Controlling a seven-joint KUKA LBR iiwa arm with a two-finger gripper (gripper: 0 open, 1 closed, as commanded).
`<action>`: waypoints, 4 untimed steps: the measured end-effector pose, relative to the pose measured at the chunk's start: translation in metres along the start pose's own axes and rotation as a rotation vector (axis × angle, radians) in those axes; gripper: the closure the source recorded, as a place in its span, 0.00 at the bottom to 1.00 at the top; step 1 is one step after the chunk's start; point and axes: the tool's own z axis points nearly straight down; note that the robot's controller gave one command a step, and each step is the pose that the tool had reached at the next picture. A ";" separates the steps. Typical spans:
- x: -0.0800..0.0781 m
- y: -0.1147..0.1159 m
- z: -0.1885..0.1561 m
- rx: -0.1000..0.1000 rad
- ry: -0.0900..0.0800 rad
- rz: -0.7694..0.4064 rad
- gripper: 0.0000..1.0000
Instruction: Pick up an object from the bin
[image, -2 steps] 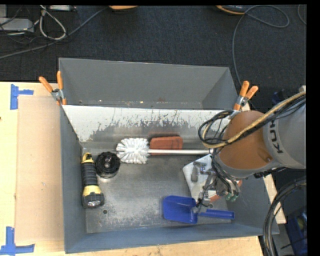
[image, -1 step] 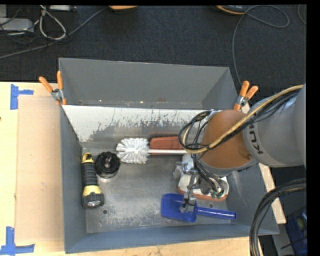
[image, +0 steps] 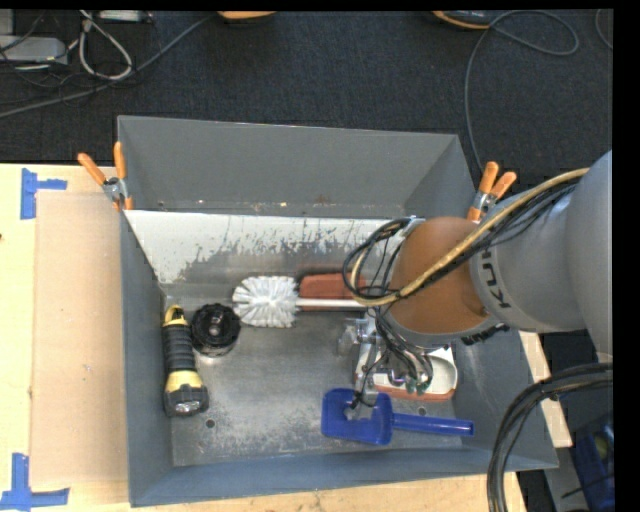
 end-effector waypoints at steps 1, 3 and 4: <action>-0.013 0.007 0.000 -0.002 0.012 -0.052 1.00; 0.006 0.030 -0.045 0.000 0.018 0.027 1.00; 0.001 0.018 -0.115 -0.001 0.020 -0.050 1.00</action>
Offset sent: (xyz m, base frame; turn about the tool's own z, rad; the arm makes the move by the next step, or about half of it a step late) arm 0.0000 0.0000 0.0000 0.0000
